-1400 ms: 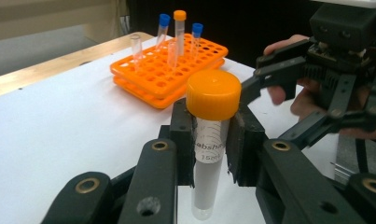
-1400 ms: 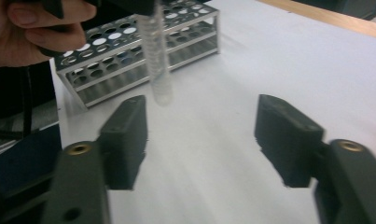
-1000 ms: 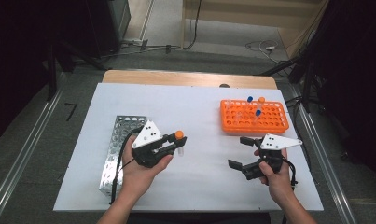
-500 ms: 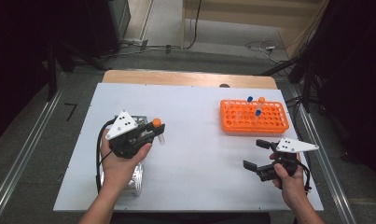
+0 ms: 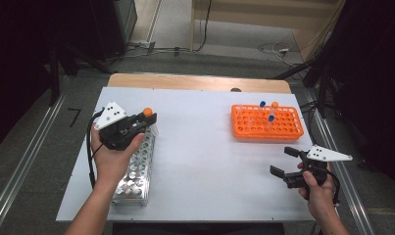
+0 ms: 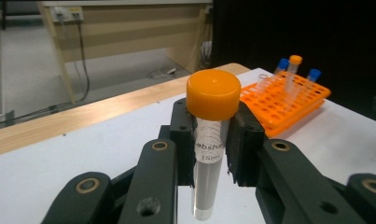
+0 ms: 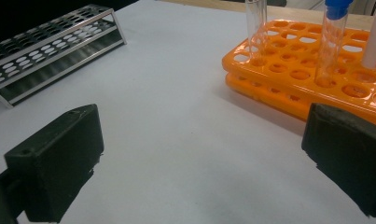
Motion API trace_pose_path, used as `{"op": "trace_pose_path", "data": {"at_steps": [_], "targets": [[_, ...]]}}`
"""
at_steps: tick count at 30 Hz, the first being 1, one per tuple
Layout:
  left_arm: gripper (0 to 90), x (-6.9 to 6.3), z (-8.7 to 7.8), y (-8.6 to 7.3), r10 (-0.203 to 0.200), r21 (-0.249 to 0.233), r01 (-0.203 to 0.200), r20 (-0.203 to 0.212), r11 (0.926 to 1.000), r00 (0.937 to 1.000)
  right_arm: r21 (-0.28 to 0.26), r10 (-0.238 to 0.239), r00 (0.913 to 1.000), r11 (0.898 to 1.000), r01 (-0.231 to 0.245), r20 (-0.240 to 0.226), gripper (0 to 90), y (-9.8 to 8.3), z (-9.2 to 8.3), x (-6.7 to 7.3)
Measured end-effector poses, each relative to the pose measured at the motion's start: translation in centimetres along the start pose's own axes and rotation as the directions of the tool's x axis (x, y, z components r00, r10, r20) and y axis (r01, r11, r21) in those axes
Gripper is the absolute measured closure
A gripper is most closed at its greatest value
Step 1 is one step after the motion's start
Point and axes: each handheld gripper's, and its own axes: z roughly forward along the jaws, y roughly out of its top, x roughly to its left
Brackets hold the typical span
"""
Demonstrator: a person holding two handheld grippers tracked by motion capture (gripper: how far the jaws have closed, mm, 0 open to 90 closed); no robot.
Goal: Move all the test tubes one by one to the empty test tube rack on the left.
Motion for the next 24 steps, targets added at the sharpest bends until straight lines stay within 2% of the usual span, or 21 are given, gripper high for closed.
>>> {"op": "trace_pose_path", "data": {"at_steps": [7,13,24], "targets": [[74.9,1.8,1.2,-0.7,-0.025,-0.003,0.024,-0.058,0.9997,0.998,-0.003,0.003,1.0,1.0,-0.003,0.005,0.0,-0.1,0.0,-0.2],[74.9,3.0,2.5,-1.4,-0.056,0.0,0.056,-0.098,0.9984,0.9936,-0.008,0.008,0.9999,1.0,-0.008,0.008,0.0,-0.2,0.0,-0.3],[74.9,3.7,4.0,-2.5,-0.06,0.039,0.068,-0.169,0.997,0.9837,-0.006,0.014,0.9998,1.0,-0.014,0.013,0.0,-0.3,0.0,-0.6]]}}
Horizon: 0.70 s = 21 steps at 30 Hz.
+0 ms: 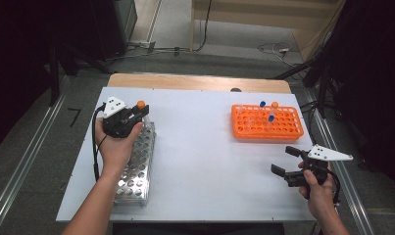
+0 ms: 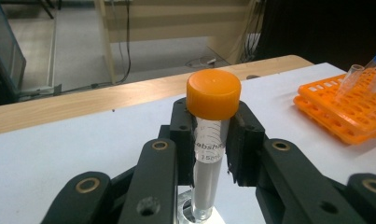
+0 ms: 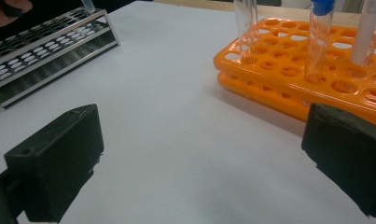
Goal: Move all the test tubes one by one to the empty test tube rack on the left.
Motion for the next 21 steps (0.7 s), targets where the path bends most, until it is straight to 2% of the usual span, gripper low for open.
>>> {"op": "trace_pose_path", "data": {"at_steps": [5,11,14,21], "targets": [[74.8,0.0,0.4,-0.4,0.002,0.021,-0.002,-0.014,0.9998,0.9999,0.0,0.001,1.0,1.0,-0.001,0.0,0.0,0.0,0.1,0.0],[74.8,-0.2,0.9,-0.9,0.023,0.073,-0.022,-0.017,0.9971,0.9996,0.0,-0.001,1.0,1.0,0.001,0.001,0.0,-0.1,0.1,-0.1],[74.7,-0.1,1.3,-1.1,0.017,0.114,-0.014,-0.024,0.9934,0.9996,0.004,0.002,1.0,1.0,-0.002,0.002,0.0,-0.1,0.2,-0.1],[74.1,-0.4,1.7,-1.4,0.034,0.175,-0.028,-0.033,0.9841,0.9989,0.005,0.007,1.0,1.0,-0.007,0.002,0.0,-0.2,0.3,-0.2]]}}
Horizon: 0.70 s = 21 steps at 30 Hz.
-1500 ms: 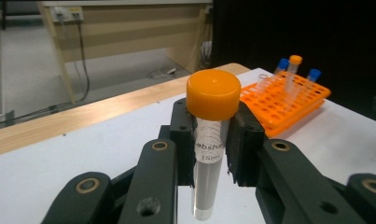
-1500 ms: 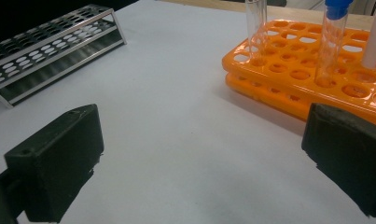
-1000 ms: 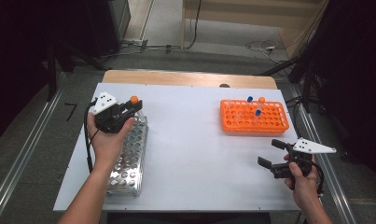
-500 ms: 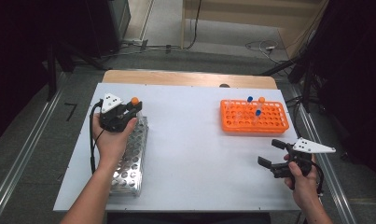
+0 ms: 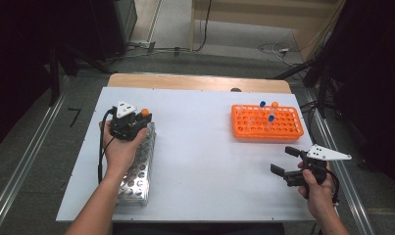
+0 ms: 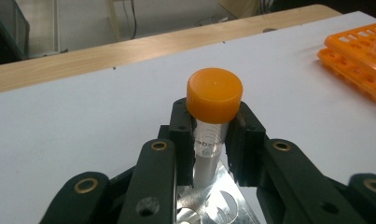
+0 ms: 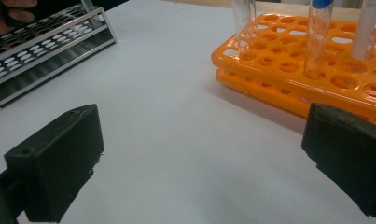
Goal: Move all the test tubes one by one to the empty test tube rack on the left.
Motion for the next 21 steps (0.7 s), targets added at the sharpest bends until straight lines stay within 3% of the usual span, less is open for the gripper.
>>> {"op": "trace_pose_path", "data": {"at_steps": [3,7,10,16,21], "targets": [[70.7,0.0,0.1,-0.1,-0.008,0.011,0.008,0.009,0.9999,0.9999,0.0,0.004,1.0,1.0,-0.004,-0.001,0.0,0.0,0.0,0.0],[54.4,-0.1,-0.2,0.0,-0.017,0.003,0.017,0.012,0.9998,0.9998,0.001,0.007,1.0,1.0,-0.007,-0.002,0.0,0.0,0.1,-0.1],[36.6,-0.1,-0.6,0.2,-0.038,-0.015,0.039,0.025,0.9991,0.999,0.003,0.004,1.0,1.0,-0.004,-0.001,0.0,0.0,0.2,-0.1],[13.0,-0.4,-2.0,0.2,-0.063,-0.065,0.07,0.108,0.9954,0.9922,0.004,0.004,1.0,1.0,-0.004,-0.002,0.0,0.0,0.3,-0.1],[0.8,-1.1,-3.4,0.1,-0.057,-0.086,0.073,0.171,0.9936,0.9836,0.006,0.011,0.9999,1.0,-0.011,0.001,0.0,0.0,0.4,-0.1]]}}
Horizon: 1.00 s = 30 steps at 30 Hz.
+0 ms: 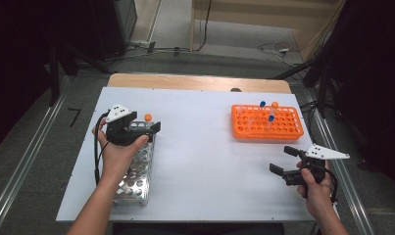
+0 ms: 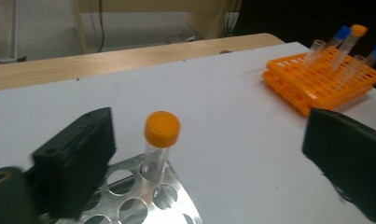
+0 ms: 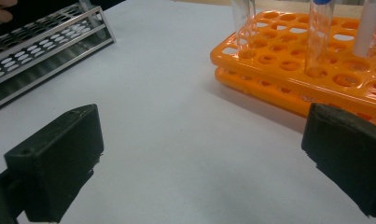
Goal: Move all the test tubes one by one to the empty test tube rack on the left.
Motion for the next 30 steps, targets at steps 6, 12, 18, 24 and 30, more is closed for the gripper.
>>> {"op": "trace_pose_path", "data": {"at_steps": [6,12,18,24,30], "targets": [[0.0,-1.6,-1.4,-0.2,0.008,-0.031,-0.006,0.065,0.9995,0.9978,-0.007,0.001,0.9999,1.0,-0.001,0.012,0.0,0.2,0.0,-0.3],[0.0,-3.1,-2.5,-0.9,0.029,-0.056,-0.024,0.105,0.9981,0.994,-0.016,0.001,0.9996,1.0,0.0,0.026,0.0,0.5,-0.1,-0.7],[0.0,-4.2,-3.2,-1.9,0.045,-0.06,-0.037,0.134,0.9975,0.9899,-0.016,0.001,0.9988,1.0,0.0,0.049,0.0,1.2,-0.1,-1.0],[0.0,-4.6,-3.5,-2.7,0.04,-0.057,-0.032,0.151,0.9979,0.9877,-0.018,0.013,0.9964,1.0,-0.011,0.084,0.0,2.4,0.2,-1.6],[0.0,-4.7,-3.2,-3.2,0.032,-0.044,-0.026,0.159,0.9987,0.9867,-0.017,0.041,0.9927,0.999,-0.039,0.113,0.0,3.3,0.2,-2.9]]}}
